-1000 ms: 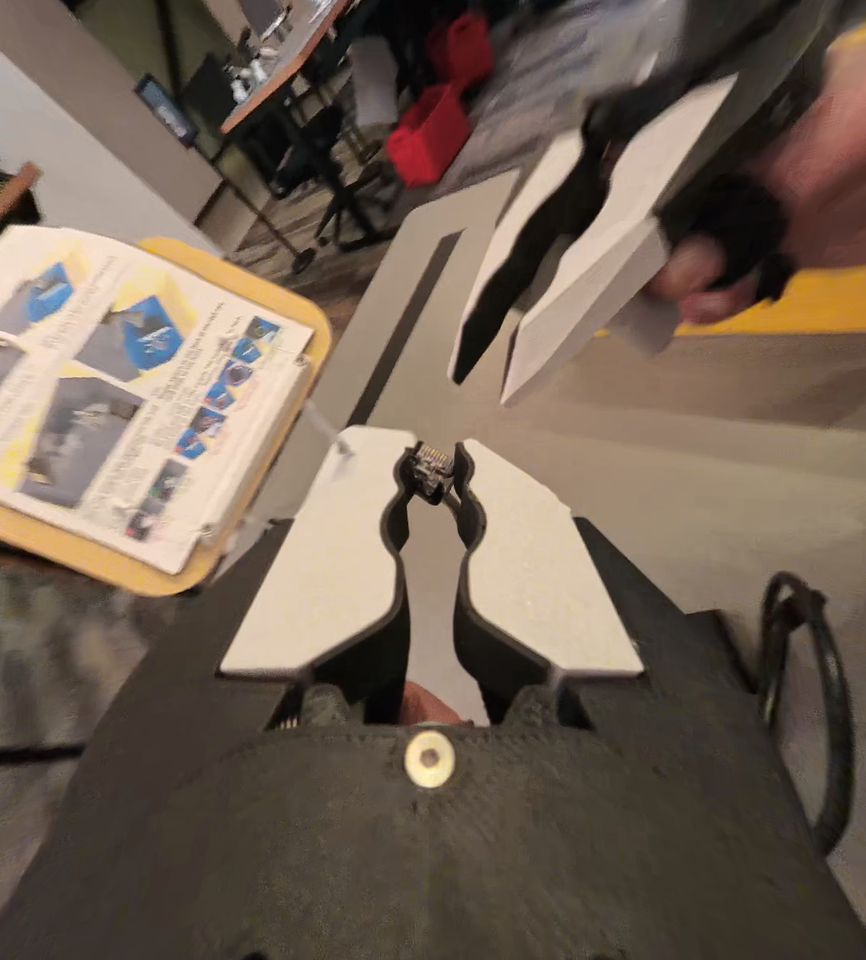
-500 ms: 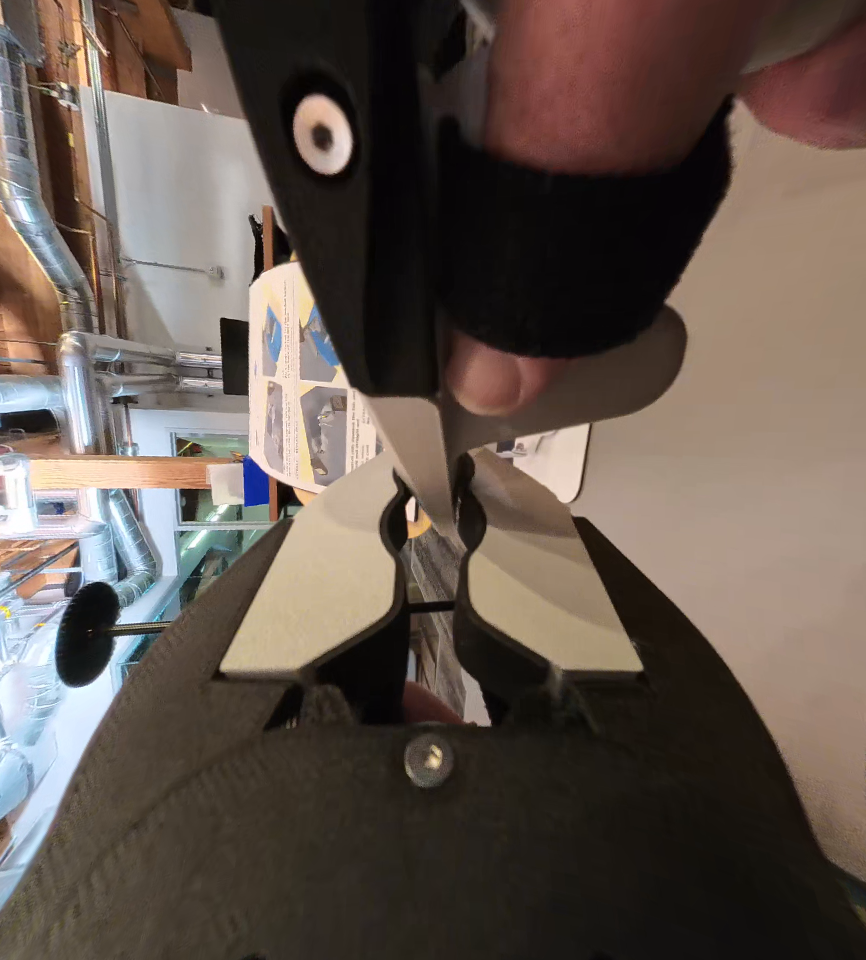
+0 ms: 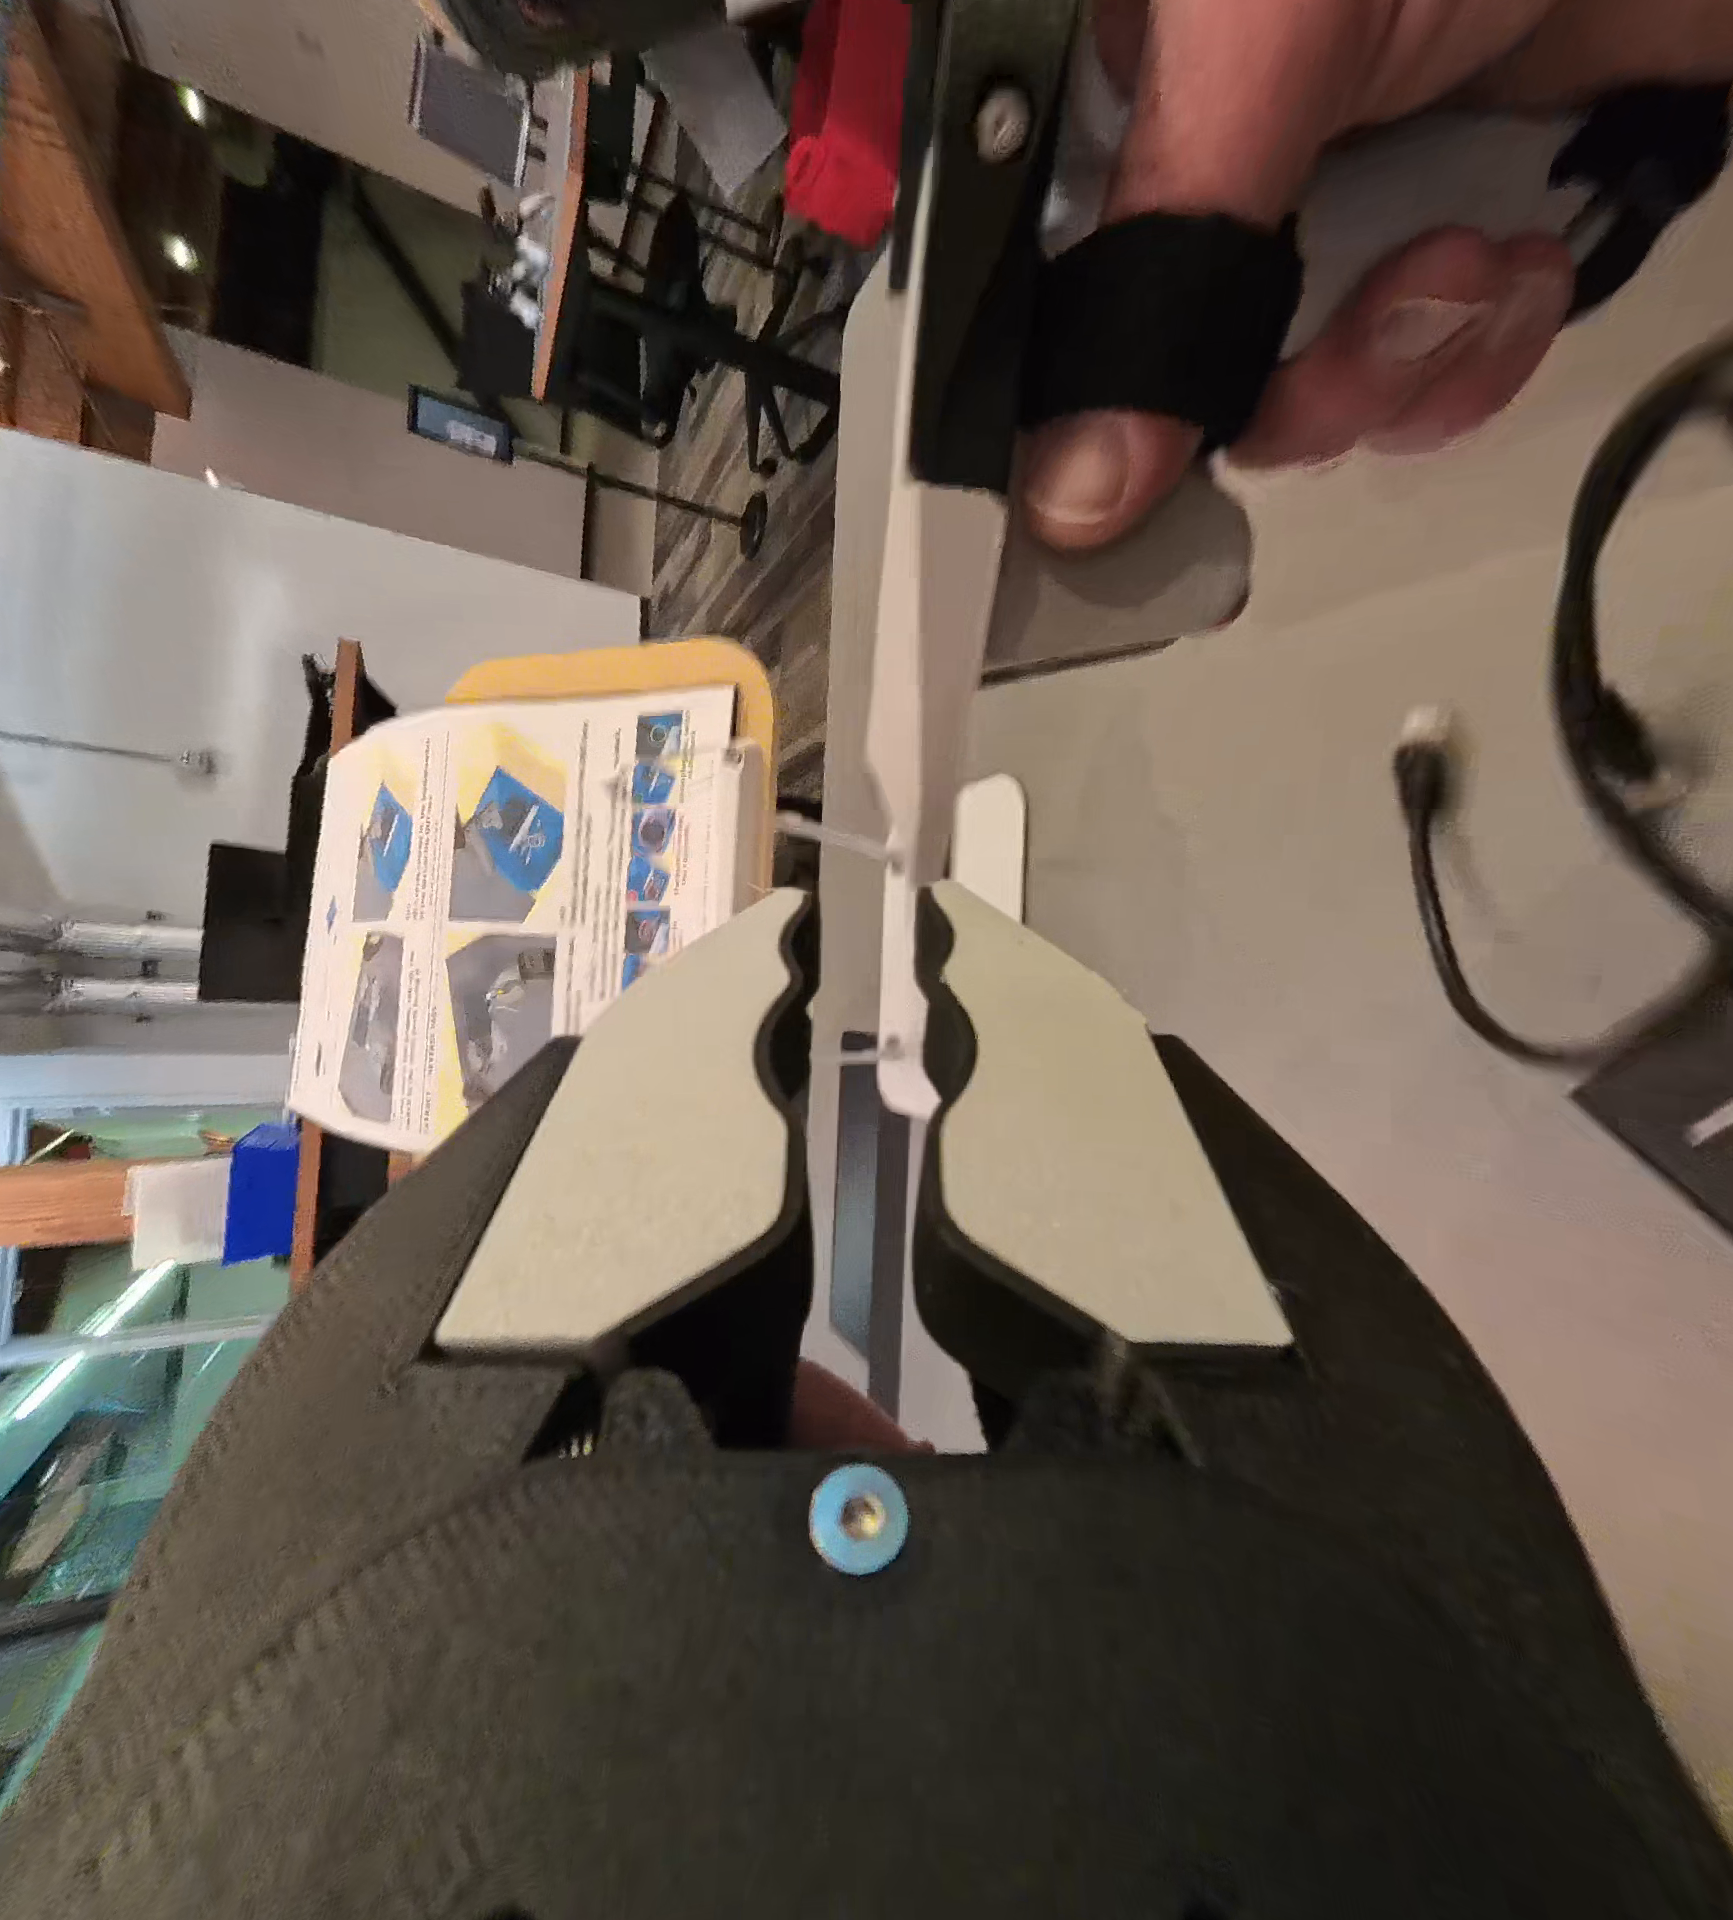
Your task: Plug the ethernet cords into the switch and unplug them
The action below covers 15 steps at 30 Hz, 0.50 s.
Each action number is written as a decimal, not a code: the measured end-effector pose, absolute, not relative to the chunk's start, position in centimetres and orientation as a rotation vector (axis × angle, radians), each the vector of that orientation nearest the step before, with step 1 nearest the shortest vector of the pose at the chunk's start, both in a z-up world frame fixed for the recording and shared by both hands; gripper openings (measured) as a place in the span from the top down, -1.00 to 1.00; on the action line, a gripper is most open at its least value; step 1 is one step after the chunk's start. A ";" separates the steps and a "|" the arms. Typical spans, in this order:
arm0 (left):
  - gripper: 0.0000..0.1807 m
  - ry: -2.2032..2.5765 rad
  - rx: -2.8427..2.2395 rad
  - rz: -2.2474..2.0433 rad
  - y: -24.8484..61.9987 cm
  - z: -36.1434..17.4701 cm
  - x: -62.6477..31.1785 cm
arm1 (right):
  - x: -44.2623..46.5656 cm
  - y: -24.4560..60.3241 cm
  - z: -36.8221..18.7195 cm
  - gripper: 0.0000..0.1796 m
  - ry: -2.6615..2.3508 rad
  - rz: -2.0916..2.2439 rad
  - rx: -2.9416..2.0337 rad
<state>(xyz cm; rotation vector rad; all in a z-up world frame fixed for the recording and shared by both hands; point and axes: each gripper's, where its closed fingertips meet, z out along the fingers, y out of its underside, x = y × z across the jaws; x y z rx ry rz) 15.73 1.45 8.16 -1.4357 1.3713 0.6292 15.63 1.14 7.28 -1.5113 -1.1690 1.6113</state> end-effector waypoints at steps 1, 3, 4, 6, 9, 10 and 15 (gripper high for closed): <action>0.81 1.367 -1.461 0.667 1.7 8.0 14.9 | 15.7 1.6 6.6 1.00 -1.177 1.566 -1.544; 0.80 1.345 -1.526 0.605 1.6 7.1 14.3 | 16.2 2.3 5.5 1.00 -1.185 1.518 -1.593; 0.78 1.324 -1.570 0.557 1.3 6.4 14.3 | 16.5 2.5 5.1 1.00 -1.192 1.497 -1.614; 0.71 1.333 -1.660 0.491 0.8 4.0 14.8 | 17.4 3.8 4.4 1.00 -1.156 1.385 -1.671; 0.58 1.339 -1.815 0.357 0.4 -0.5 16.7 | 19.5 6.2 4.2 1.00 -1.095 1.162 -1.728; 0.58 1.341 -1.836 0.355 0.5 -1.5 17.1 | 20.3 6.9 4.7 1.00 -1.070 1.103 -1.722; 0.55 1.240 -1.913 0.144 1.2 -3.2 20.7 | 23.2 7.8 7.7 0.99 -0.964 1.113 -1.687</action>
